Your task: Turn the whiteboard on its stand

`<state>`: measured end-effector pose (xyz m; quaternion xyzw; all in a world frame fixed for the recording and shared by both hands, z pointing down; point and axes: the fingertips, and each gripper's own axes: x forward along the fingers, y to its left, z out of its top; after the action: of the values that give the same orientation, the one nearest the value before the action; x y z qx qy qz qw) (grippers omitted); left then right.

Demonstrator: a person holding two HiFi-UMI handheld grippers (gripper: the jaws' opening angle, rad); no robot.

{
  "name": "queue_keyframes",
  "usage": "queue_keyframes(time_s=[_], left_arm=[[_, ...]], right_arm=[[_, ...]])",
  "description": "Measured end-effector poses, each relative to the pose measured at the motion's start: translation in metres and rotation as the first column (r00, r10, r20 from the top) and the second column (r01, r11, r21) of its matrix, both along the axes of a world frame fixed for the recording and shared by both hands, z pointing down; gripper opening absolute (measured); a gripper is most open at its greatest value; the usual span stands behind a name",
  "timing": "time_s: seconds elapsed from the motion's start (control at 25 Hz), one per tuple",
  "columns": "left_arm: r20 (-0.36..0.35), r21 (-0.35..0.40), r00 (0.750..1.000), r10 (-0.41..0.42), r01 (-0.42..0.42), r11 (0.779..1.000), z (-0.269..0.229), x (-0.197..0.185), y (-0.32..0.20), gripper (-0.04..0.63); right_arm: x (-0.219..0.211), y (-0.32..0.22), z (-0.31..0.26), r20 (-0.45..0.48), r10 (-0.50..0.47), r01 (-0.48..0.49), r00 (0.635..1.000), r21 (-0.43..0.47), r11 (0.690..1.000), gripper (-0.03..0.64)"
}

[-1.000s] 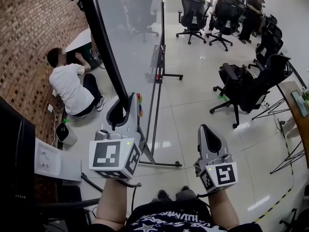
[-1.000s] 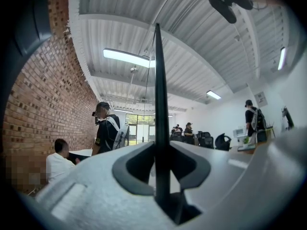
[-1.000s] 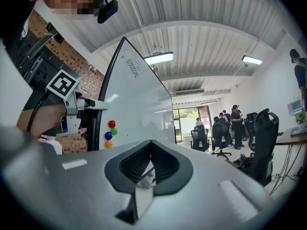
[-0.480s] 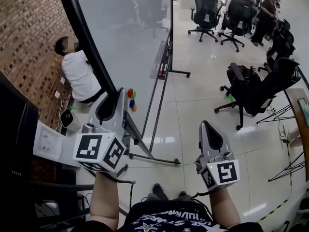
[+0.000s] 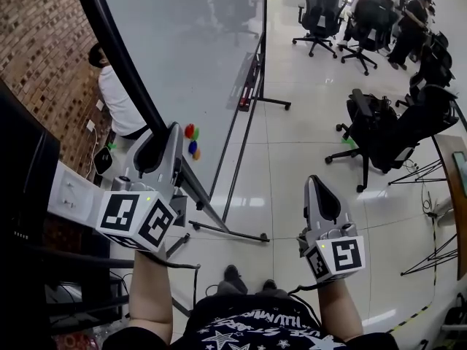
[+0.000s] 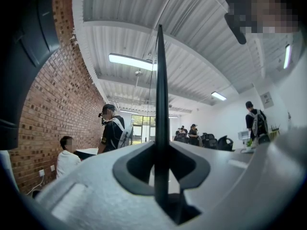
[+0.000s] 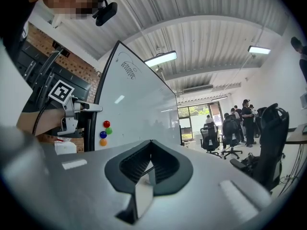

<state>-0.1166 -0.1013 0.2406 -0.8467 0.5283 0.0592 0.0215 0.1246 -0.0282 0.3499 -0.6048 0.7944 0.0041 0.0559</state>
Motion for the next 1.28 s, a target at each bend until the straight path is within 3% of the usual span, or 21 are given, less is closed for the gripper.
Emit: queue_keyframes(time_s=[0.64,0.96,1.08,1.28], left_arm=[[-0.009,0.006,1.0,-0.013,0.013,1.0,0.001,-0.001,0.01,0.074],[0.006,0.082,1.0,-0.029,0.028,0.996,0.002,-0.002,0.004,0.072],[0.025,0.127,0.998,-0.057,0.053,0.991,-0.004,-0.002,0.003,0.109],[0.027,0.129,0.998,-0.052,0.049,0.99,-0.012,-0.006,0.005,0.163]], right_arm=[[0.002,0.01,-0.005,-0.003,0.001,-0.001,1.0,0.016,1.0,0.008],[-0.001,0.006,-0.009,-0.002,-0.001,0.001,1.0,0.031,1.0,0.008],[0.003,0.005,-0.01,0.005,0.003,-0.003,1.0,0.031,0.999,0.008],[0.003,0.006,-0.012,0.007,0.012,-0.012,1.0,0.037,0.999,0.008]])
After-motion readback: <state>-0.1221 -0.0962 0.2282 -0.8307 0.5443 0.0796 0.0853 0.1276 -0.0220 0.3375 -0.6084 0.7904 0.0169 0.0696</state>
